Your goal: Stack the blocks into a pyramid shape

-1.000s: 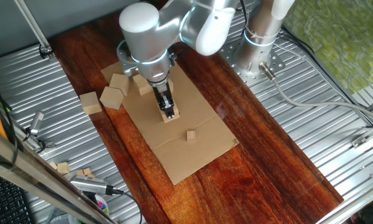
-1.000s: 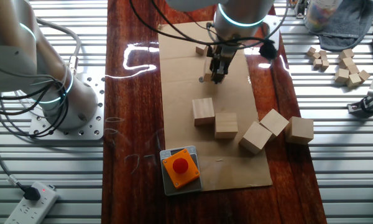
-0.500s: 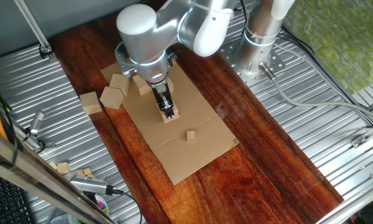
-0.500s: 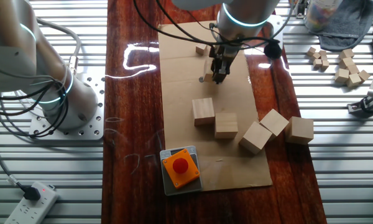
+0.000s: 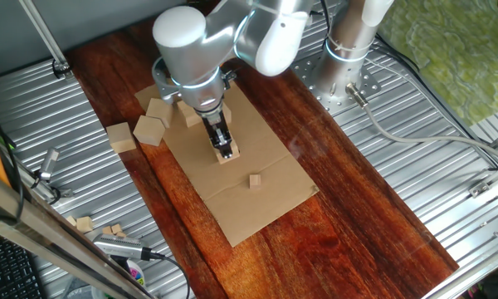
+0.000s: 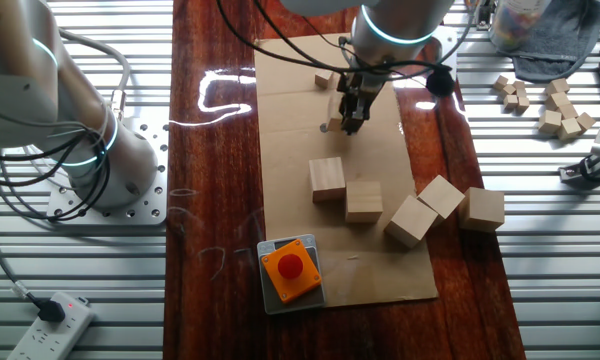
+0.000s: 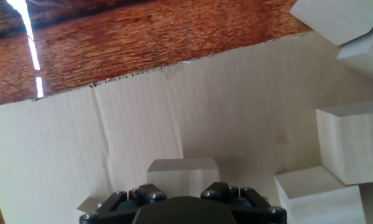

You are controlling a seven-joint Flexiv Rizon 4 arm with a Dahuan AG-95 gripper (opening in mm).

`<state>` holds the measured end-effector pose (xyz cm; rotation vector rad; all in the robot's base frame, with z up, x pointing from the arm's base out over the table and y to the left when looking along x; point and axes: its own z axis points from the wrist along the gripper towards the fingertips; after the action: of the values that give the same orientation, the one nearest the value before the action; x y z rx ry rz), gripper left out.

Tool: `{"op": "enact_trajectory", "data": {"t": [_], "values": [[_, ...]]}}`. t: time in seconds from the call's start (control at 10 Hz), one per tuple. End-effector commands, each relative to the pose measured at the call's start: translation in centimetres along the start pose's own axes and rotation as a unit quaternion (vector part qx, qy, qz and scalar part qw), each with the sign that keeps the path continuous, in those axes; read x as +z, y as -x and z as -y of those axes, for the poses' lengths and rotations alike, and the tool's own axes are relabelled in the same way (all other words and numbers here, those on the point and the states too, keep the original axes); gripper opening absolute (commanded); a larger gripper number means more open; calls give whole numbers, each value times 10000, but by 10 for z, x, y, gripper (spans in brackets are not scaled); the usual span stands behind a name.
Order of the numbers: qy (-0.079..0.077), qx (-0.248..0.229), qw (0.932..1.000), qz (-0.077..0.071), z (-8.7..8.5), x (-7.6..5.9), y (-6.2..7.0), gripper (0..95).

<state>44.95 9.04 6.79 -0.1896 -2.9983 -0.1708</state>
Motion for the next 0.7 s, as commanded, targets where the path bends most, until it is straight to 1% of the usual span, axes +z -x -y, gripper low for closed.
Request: {"op": "enact_trajectory", "data": {"t": [0.1, 0.2, 0.3, 0.5, 0.7], "values": [[22, 116, 9999, 9, 0, 0, 0, 0], [29, 104, 9999, 6, 0, 0, 0, 0], [59, 97, 9999, 34, 1, 1, -8, 0], [67, 154, 9998, 84, 2, 7, -27, 0], [97, 183, 9997, 91, 6, 9, -39, 0]]}}
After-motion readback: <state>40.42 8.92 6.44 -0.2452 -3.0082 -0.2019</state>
